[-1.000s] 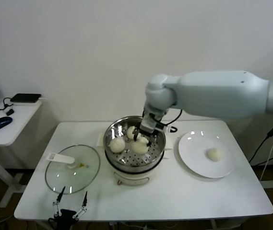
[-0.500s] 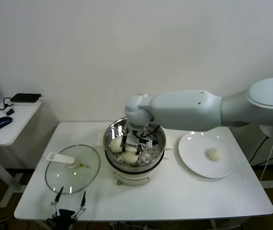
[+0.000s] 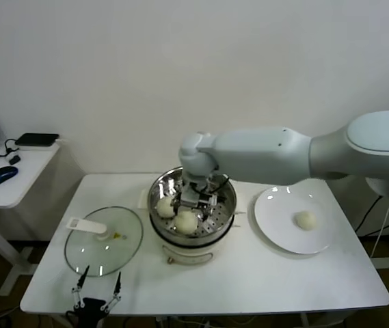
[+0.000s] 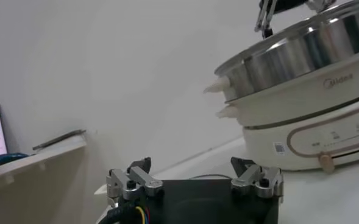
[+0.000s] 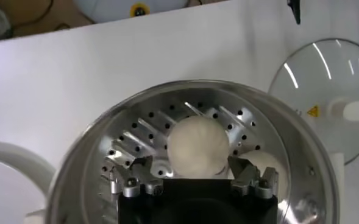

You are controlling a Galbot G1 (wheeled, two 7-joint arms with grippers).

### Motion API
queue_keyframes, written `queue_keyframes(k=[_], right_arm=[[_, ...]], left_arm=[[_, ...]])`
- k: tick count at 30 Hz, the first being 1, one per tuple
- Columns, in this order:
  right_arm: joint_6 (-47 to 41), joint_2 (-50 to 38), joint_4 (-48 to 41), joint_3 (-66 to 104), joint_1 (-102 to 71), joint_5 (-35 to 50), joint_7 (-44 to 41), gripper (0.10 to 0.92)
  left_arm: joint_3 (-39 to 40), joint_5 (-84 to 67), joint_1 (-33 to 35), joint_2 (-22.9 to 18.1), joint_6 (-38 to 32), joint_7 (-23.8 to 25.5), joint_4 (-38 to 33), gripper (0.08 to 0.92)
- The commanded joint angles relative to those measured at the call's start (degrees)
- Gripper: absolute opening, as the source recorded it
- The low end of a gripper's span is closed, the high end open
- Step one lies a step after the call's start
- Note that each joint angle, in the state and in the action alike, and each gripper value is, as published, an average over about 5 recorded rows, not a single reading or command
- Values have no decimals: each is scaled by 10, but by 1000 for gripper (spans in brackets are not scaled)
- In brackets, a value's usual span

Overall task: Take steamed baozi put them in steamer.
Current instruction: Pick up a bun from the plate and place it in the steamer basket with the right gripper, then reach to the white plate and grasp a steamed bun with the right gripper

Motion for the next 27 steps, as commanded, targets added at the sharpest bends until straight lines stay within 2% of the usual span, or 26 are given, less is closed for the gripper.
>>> queue_keyframes(k=[1,5,9,14,20,27], right_arm=[[-42,-71,-48,-97,131,207,-67,821],[-102,-136,-71,-141,149,243,-79,823],[-154,-207,-87,-151,126,236,-74,823],[-145,-274,-132,-122,61,152,-74,823],[-136,-314,-198,-36,-50,38,-51,823],[-145,-319,-237,53,-156,-10,-32,823]], left_arm=[[1,1,1,1,0,1,0,823],[3,1,1,3,0,2,1,823],[5,1,0,5,-1,2,4,823],[8,3,-3,5,0,4,5,823],[9,5,-6,6,1,5,12,823],[8,7,-8,7,5,11,21,823]])
